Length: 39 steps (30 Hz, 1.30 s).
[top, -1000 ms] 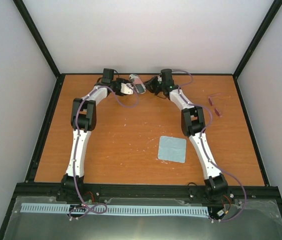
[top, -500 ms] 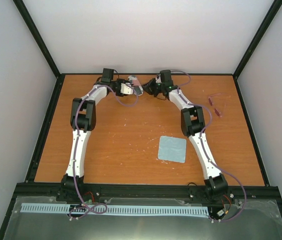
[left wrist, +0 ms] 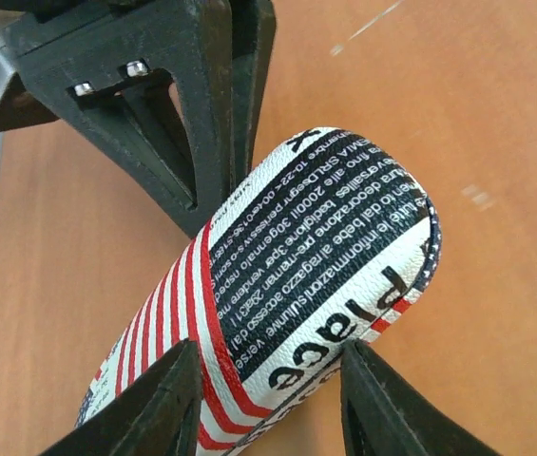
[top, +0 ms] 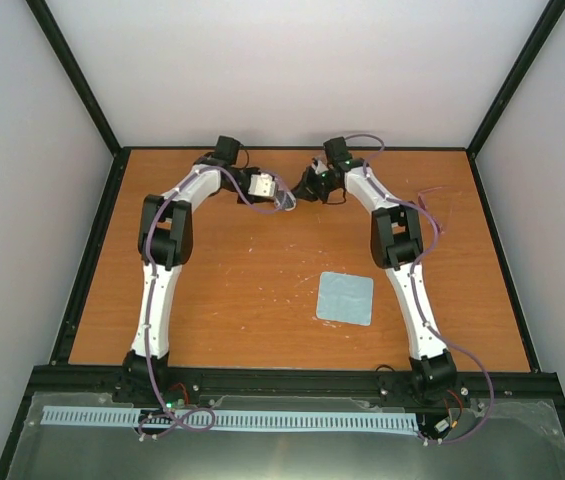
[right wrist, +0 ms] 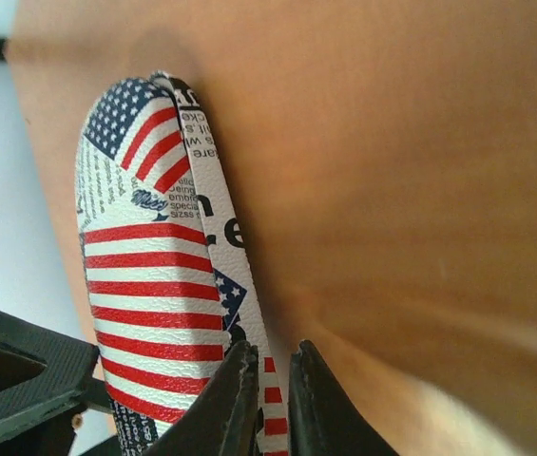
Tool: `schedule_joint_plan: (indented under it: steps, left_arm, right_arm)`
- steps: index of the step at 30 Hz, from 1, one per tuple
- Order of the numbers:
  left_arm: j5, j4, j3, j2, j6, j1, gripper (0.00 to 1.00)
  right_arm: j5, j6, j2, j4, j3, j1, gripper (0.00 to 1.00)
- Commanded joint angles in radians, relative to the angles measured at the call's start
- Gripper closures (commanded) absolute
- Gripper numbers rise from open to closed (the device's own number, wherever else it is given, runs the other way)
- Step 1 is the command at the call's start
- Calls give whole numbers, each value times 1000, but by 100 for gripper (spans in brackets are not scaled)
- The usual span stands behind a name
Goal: Organize the sunglasses
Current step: Move the sunglasses case at the center of the board, then pick up the sunglasses case from the center of the board.
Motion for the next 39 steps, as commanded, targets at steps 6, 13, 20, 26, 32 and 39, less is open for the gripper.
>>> schedule_joint_plan:
  steps: [6,13,20,26,32,39]
  left_arm:
    - [-9,-99,-227,-203,28,-96,63]
    - [-82,18,-526,-396,6,-98,59]
    - [-59,66,-634,-463,-57,-98,58]
    - [-132,121,-603,-470,-223,-90,52]
    - [-87,93,-491,-450,-458,14,43]
    - [-34,32,-489,-491,-574,140,40]
  right_arm:
    - [-116,-381,-254,-381,-255,80,89]
    - [28,-419,-403,-392,-385,81,84]
    - [121,-441,-452,-419,-441,109,82]
    - [257,-453,-472,-490,-377,149,45]
    - [357,-506,-402,-540,-231,212,0]
    - [503,-685,-408,-523,-268,273,0]
